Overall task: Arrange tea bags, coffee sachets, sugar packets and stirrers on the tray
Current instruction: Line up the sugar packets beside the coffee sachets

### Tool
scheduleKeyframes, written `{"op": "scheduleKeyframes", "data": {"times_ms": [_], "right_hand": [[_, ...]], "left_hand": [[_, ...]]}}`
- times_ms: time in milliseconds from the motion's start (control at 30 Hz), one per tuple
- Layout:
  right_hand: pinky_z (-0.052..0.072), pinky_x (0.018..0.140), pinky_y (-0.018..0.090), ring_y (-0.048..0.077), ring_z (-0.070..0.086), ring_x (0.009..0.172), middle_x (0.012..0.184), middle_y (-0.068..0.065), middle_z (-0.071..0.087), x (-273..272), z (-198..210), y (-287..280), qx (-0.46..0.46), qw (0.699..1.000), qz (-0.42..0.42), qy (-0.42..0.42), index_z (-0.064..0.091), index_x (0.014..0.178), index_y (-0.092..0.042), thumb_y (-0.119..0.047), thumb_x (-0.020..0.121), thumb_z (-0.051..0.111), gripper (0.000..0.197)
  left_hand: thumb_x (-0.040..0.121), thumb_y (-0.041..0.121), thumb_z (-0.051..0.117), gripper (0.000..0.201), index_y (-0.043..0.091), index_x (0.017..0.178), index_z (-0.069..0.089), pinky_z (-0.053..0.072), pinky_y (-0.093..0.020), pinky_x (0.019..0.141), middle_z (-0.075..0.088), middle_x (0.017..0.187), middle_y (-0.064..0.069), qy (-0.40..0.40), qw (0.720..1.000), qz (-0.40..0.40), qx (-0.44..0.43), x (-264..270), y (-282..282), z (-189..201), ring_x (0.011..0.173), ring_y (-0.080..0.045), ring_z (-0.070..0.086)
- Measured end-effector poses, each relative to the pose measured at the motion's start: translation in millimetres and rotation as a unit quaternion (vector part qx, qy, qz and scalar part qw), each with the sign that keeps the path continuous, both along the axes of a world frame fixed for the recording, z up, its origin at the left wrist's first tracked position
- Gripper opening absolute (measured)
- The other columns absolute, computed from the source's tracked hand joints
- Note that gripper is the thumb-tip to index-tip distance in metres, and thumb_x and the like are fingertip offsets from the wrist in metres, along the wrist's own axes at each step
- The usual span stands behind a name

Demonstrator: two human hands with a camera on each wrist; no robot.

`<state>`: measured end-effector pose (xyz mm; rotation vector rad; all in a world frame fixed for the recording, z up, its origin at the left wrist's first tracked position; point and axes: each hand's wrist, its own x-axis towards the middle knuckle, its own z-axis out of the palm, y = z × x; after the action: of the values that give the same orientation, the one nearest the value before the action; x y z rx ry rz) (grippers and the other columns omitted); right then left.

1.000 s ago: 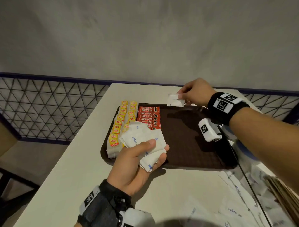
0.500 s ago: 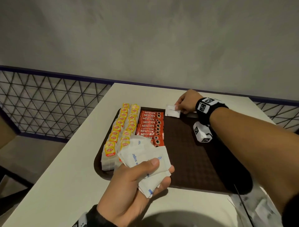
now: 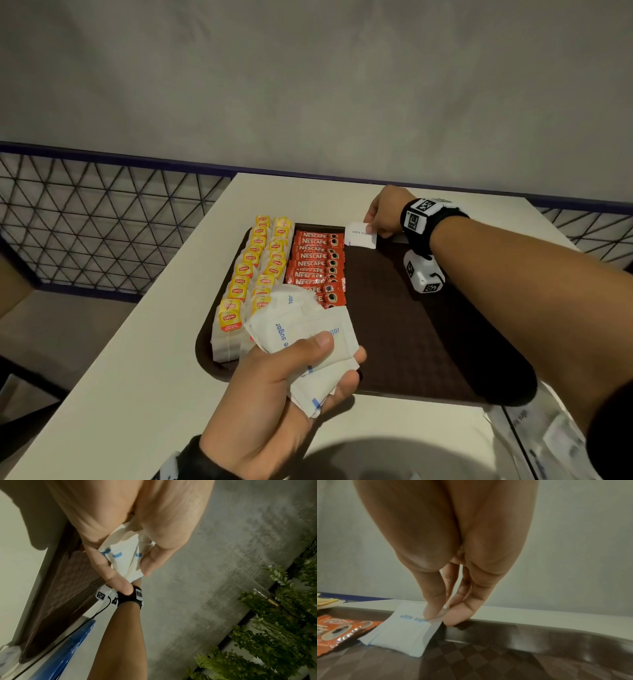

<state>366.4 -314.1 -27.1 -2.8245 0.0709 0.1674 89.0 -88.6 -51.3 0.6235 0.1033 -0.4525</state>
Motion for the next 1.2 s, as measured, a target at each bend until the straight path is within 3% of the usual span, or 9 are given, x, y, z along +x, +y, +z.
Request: {"op": "scheduleKeyframes", "data": {"times_ms": [67,200,267,467,567,667,800,967,1200], "right_hand": [[0.053,0.057,0.025,0.013,0.071,0.065,0.08,0.002,0.076,-1.1,2.7,-2.8,0.02,1.0,-0.011,-0.014,0.079,0.103,-0.011,-0.014,0.086,0.079,0.017],[0.059,0.075,0.034,0.019,0.068,0.077,0.102,0.007,0.078,-12.9,14.4,-2.4,0.037,0.998,-0.017,-0.057,0.077,0.109,-0.01,-0.02,0.09,0.077,0.021],[0.058,0.074,0.033,0.018,0.067,0.077,0.106,0.007,0.077,-30.3,28.0,4.1,0.049,0.995,0.006,-0.088,0.076,0.106,-0.011,-0.023,0.093,0.075,0.018],[0.062,0.073,0.029,0.005,0.069,0.069,0.089,-0.005,0.077,-152.1,76.5,42.4,0.196,0.966,0.153,-0.073,0.077,0.095,-0.024,-0.028,0.093,0.076,0.005],[0.058,0.078,0.029,0.006,0.069,0.073,0.09,-0.006,0.077,-219.2,77.3,53.4,0.211,0.956,0.196,-0.063,0.077,0.096,-0.027,-0.032,0.088,0.081,0.01],[0.058,0.084,0.034,0.015,0.07,0.084,0.094,-0.007,0.075,-255.1,62.7,53.0,0.25,0.954,0.16,-0.049,0.074,0.103,-0.03,-0.034,0.083,0.085,0.023],[0.063,0.078,0.044,0.026,0.071,0.081,0.097,-0.001,0.074,-267.1,42.2,46.3,0.321,0.94,0.108,-0.037,0.071,0.11,-0.031,-0.028,0.08,0.088,0.035],[0.065,0.067,0.037,0.029,0.074,0.075,0.085,0.01,0.077,-269.2,37.1,39.4,0.373,0.925,0.071,-0.022,0.074,0.105,-0.018,-0.015,0.083,0.085,0.025],[0.063,0.064,0.03,0.03,0.069,0.075,0.091,0.03,0.073,-266.8,32.6,34.8,0.483,0.874,0.051,0.021,0.074,0.11,-0.006,-0.001,0.082,0.082,0.03]], "left_hand": [[0.07,-0.003,0.071,0.064,0.015,0.131,0.064,0.062,-0.039,0.052,0.074,0.114,-0.026,0.005,1.0,0.002,-0.01,-0.3,-0.5,-0.9,0.093,-0.045,0.076],[0.076,-0.003,0.069,0.055,0.013,0.129,0.065,0.062,-0.038,0.053,0.074,0.114,-0.027,0.017,1.0,0.014,-0.007,0.4,-2.3,-2.8,0.099,-0.046,0.074],[0.078,-0.002,0.068,0.053,0.011,0.13,0.064,0.063,-0.039,0.056,0.073,0.116,-0.027,0.024,0.999,0.019,-0.015,1.3,-2.7,-2.5,0.101,-0.046,0.074],[0.091,-0.001,0.05,0.047,0.006,0.137,0.058,0.064,-0.046,0.07,0.071,0.12,-0.03,0.029,0.999,-0.001,-0.039,2.5,1.7,-3.8,0.099,-0.049,0.072],[0.094,-0.004,0.046,0.045,0.004,0.136,0.056,0.065,-0.044,0.066,0.072,0.116,-0.03,0.021,1.0,0.011,-0.021,1.5,0.9,-3.1,0.095,-0.045,0.074],[0.096,-0.005,0.047,0.044,0.011,0.136,0.059,0.065,-0.042,0.07,0.074,0.12,-0.02,-0.013,1.0,0.018,-0.007,-0.4,-0.5,-1.0,0.101,-0.036,0.075],[0.097,-0.005,0.049,0.046,0.012,0.138,0.058,0.065,-0.037,0.074,0.073,0.124,-0.016,-0.057,0.998,-0.004,-0.007,-2.2,0.6,-0.3,0.108,-0.032,0.074],[0.091,-0.004,0.064,0.058,0.009,0.147,0.051,0.062,-0.033,0.076,0.063,0.141,-0.019,-0.088,0.996,-0.017,0.014,2.6,0.2,-11.7,0.13,-0.039,0.061],[0.085,0.0,0.068,0.056,0.012,0.139,0.056,0.058,-0.027,0.057,0.071,0.129,-0.018,-0.067,0.997,0.036,0.002,5.5,0.3,-14.8,0.107,-0.033,0.071]]}}
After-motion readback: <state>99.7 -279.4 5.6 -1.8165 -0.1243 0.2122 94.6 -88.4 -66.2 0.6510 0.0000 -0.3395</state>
